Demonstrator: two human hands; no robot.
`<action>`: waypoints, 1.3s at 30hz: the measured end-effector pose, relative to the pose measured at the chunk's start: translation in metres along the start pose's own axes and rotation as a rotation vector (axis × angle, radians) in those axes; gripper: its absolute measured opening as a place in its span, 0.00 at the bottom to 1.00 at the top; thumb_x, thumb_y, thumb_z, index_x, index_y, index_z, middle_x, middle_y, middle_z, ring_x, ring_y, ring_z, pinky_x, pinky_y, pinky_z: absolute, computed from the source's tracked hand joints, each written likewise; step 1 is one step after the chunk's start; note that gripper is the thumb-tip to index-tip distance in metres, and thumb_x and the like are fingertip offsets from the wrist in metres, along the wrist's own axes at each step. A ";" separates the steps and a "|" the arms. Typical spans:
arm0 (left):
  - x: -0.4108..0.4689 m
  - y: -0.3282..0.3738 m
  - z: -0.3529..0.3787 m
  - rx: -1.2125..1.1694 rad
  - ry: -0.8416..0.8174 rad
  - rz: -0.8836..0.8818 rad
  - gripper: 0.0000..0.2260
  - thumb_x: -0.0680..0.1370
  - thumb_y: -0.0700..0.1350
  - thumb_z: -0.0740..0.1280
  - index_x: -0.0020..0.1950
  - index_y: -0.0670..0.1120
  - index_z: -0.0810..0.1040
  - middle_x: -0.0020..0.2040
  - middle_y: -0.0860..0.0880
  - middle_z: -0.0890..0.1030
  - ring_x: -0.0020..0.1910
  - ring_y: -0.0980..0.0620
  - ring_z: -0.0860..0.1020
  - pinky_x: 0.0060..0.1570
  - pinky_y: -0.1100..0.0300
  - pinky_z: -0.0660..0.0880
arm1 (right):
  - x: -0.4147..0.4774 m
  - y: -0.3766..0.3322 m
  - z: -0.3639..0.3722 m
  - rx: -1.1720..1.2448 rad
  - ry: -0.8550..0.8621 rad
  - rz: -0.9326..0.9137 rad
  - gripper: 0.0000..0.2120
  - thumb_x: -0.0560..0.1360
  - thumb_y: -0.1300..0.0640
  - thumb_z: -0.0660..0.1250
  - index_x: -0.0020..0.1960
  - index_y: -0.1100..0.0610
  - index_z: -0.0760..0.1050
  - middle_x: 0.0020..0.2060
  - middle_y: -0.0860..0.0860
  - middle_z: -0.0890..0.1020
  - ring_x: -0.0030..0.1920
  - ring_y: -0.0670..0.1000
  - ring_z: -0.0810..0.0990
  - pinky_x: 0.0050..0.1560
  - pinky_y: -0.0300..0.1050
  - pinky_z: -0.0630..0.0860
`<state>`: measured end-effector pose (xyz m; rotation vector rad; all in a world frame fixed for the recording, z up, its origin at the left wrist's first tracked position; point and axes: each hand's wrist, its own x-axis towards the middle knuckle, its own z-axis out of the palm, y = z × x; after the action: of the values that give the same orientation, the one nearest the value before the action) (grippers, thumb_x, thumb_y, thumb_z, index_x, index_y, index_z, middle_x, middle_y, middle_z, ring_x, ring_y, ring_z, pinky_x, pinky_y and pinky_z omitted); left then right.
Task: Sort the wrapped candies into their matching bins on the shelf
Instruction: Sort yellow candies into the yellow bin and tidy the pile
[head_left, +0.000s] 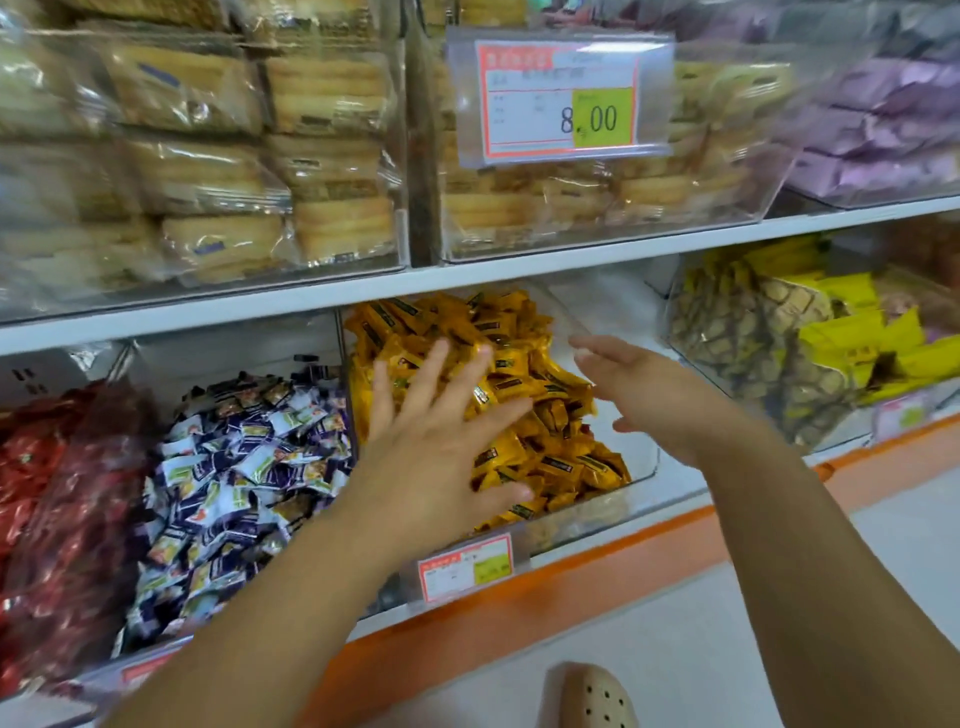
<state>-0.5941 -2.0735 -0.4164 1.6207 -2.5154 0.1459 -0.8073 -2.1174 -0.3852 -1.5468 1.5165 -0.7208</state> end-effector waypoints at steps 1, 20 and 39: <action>0.011 0.006 0.001 0.036 -0.038 0.050 0.33 0.70 0.75 0.49 0.73 0.69 0.49 0.77 0.56 0.34 0.74 0.47 0.29 0.67 0.31 0.32 | 0.002 0.001 0.005 -0.029 -0.008 0.036 0.20 0.82 0.46 0.52 0.74 0.42 0.60 0.71 0.47 0.67 0.68 0.55 0.69 0.63 0.55 0.70; 0.025 -0.041 -0.005 0.094 -0.184 0.067 0.21 0.71 0.73 0.55 0.62 0.71 0.70 0.76 0.65 0.52 0.76 0.51 0.42 0.66 0.31 0.50 | 0.050 0.025 0.053 -0.440 -0.026 0.000 0.43 0.69 0.43 0.72 0.76 0.47 0.52 0.73 0.54 0.59 0.73 0.59 0.56 0.68 0.54 0.61; 0.026 -0.037 0.005 0.163 0.119 0.177 0.38 0.69 0.73 0.57 0.75 0.63 0.52 0.77 0.51 0.55 0.71 0.43 0.59 0.55 0.35 0.67 | 0.053 -0.059 -0.016 -0.550 -0.419 0.028 0.21 0.77 0.62 0.66 0.69 0.51 0.70 0.66 0.48 0.73 0.61 0.49 0.77 0.57 0.44 0.78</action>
<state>-0.5708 -2.1129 -0.4166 1.3926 -2.6101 0.4643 -0.7852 -2.1768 -0.3349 -1.9200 1.4700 0.0651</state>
